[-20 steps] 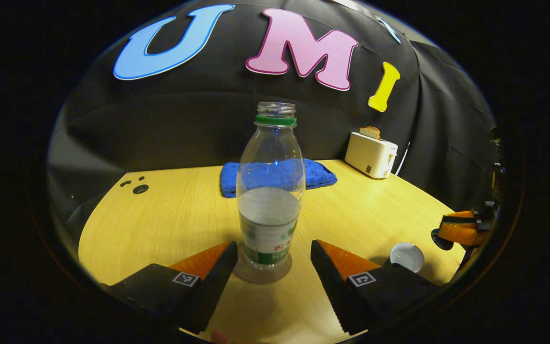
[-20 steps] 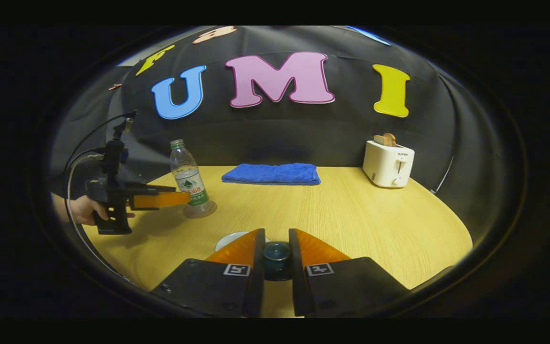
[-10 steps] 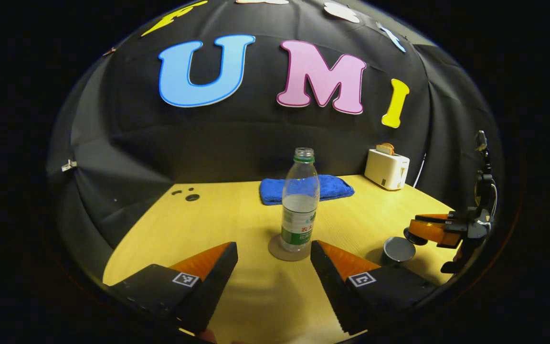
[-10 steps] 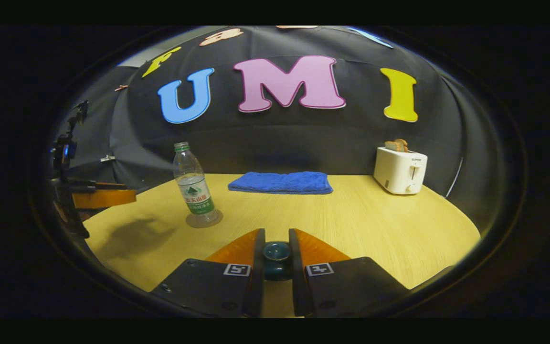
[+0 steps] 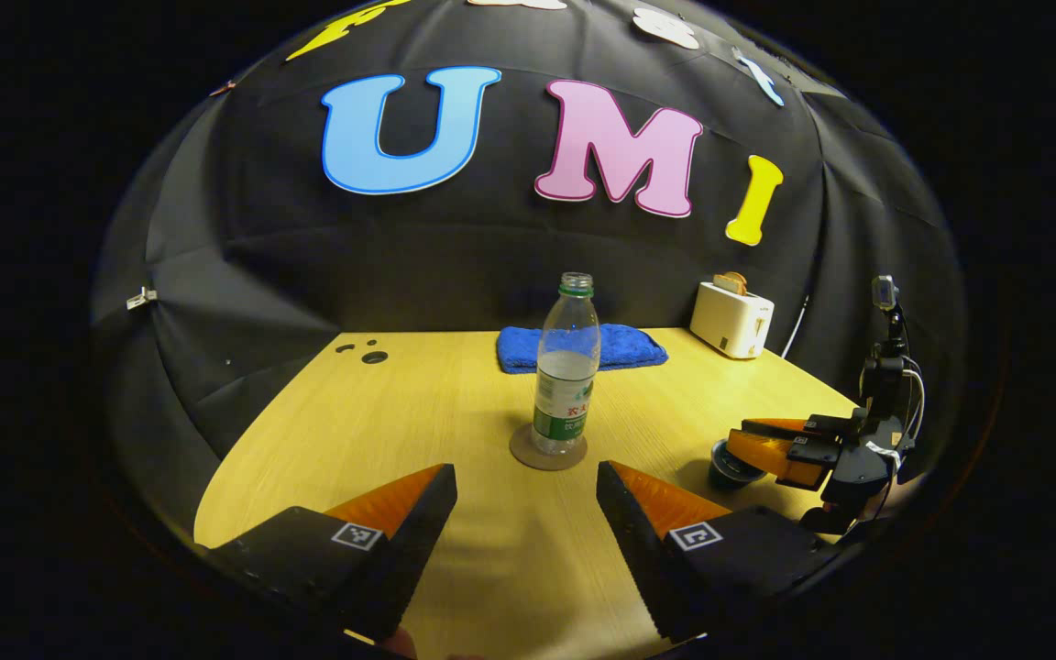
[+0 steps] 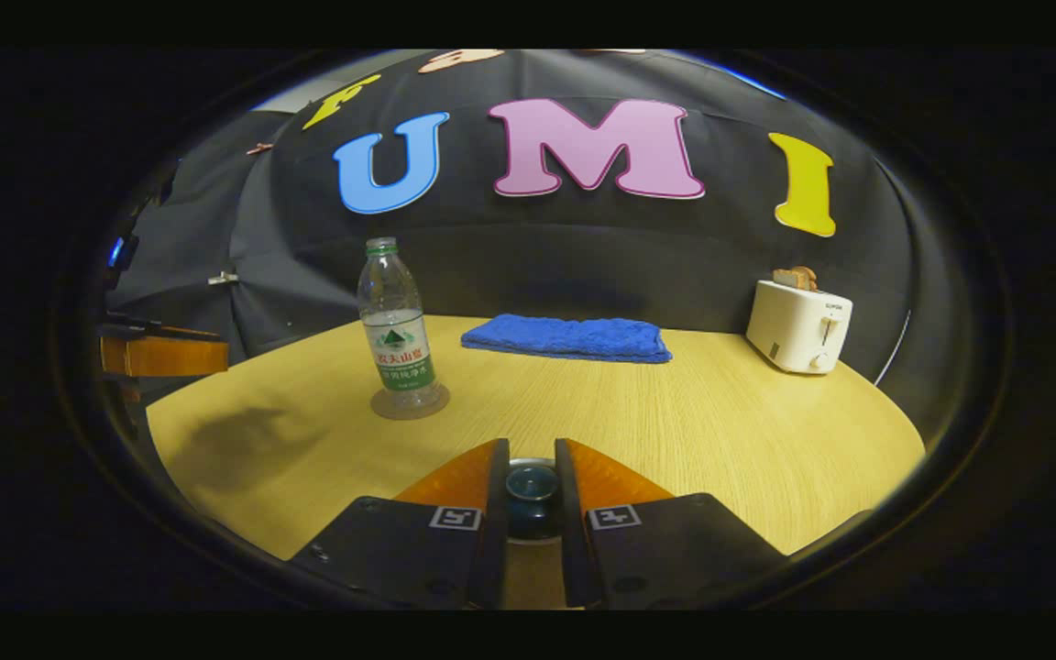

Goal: Open the teacup lid with one hand, grasp the water bottle and pour water into the teacup with the other hand; after pouring, place the water bottle on the coaster and then close the teacup lid.

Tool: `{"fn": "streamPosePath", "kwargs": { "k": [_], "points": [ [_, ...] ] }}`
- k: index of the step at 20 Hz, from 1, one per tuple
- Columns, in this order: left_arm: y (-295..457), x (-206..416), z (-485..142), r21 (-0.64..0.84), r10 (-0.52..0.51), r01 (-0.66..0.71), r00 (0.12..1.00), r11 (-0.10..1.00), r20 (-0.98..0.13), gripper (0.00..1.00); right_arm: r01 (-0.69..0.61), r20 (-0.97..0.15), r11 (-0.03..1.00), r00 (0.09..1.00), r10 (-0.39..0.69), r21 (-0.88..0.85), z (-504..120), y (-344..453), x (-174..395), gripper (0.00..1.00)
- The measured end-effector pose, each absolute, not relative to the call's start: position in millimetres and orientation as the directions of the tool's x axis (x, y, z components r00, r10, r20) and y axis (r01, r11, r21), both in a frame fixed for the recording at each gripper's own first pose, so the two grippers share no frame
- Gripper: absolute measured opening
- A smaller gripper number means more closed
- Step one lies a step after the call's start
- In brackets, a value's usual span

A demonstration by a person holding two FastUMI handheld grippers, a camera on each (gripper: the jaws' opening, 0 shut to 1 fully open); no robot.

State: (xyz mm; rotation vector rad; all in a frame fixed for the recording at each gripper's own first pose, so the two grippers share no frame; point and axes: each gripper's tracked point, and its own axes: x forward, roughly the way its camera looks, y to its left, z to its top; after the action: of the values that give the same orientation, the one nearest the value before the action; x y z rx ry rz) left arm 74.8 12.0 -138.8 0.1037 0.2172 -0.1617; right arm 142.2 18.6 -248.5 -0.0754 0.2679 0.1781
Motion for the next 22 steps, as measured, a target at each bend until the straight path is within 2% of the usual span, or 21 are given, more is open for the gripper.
{"fn": "streamPosePath", "kwargs": {
  "k": [1, 2, 3, 6, 7, 8, 9, 10, 11, 14, 22],
  "points": [
    [11.5, 76.2, -139.0, 0.083, -0.15, 0.172, 0.963, 0.981, -0.223, 0.98, -0.188, -0.275, 0.981, 0.947, 0.167, -0.054, -250.5, 19.2, 141.9, 0.28],
    [10.2, 77.0, -138.3, 0.077, -0.152, 0.173, 0.964, 0.982, -0.22, 0.98, -0.186, -0.268, 0.981, 0.949, 0.166, -0.052, -249.5, 19.9, 143.7, 0.34],
    [9.3, 77.4, -136.5, 0.07, -0.152, 0.17, 0.965, 0.983, -0.214, 0.98, -0.183, -0.267, 0.982, 0.95, 0.164, -0.048, -249.8, 19.8, 143.9, 0.23],
    [9.6, 79.0, -137.4, 0.065, -0.143, 0.16, 0.967, 0.985, -0.209, 0.98, -0.18, -0.274, 0.983, 0.947, 0.165, -0.029, -250.4, 21.5, 145.7, 0.24],
    [9.7, 78.8, -137.6, 0.063, -0.143, 0.159, 0.967, 0.985, -0.211, 0.98, -0.177, -0.278, 0.984, 0.947, 0.163, -0.027, -250.4, 21.0, 145.0, 0.25],
    [8.9, 78.5, -135.9, 0.059, -0.143, 0.158, 0.967, 0.986, -0.21, 0.98, -0.176, -0.279, 0.984, 0.946, 0.162, -0.028, -250.0, 19.6, 145.5, 0.39],
    [7.6, 78.2, -134.1, 0.054, -0.144, 0.159, 0.968, 0.986, -0.207, 0.98, -0.173, -0.278, 0.984, 0.947, 0.157, -0.034, -249.7, 19.0, 145.2, 0.29],
    [6.3, 78.6, -131.7, 0.052, -0.142, 0.155, 0.969, 0.987, -0.202, 0.98, -0.17, -0.285, 0.985, 0.946, 0.152, -0.04, -248.4, 17.3, 144.6, 0.43],
    [5.0, 78.4, -128.9, 0.049, -0.138, 0.15, 0.971, 0.987, -0.198, 0.98, -0.169, -0.285, 0.985, 0.947, 0.151, -0.041, -245.4, 16.4, 142.6, 0.47],
    [-0.9, 75.2, -118.0, 0.03, -0.126, 0.134, 0.973, 0.991, -0.191, 0.98, -0.143, -0.259, 0.989, 0.957, 0.129, -0.033, -216.9, 10.6, 140.2, 0.99],
    [-8.8, 45.3, -22.5, 0.009, -0.048, 0.049, 0.994, 0.999, -0.095, 0.97, -0.081, -0.215, 0.991, 0.975, 0.057, -0.106, -113.2, -10.8, 107.7, 1.0]
  ]
}}
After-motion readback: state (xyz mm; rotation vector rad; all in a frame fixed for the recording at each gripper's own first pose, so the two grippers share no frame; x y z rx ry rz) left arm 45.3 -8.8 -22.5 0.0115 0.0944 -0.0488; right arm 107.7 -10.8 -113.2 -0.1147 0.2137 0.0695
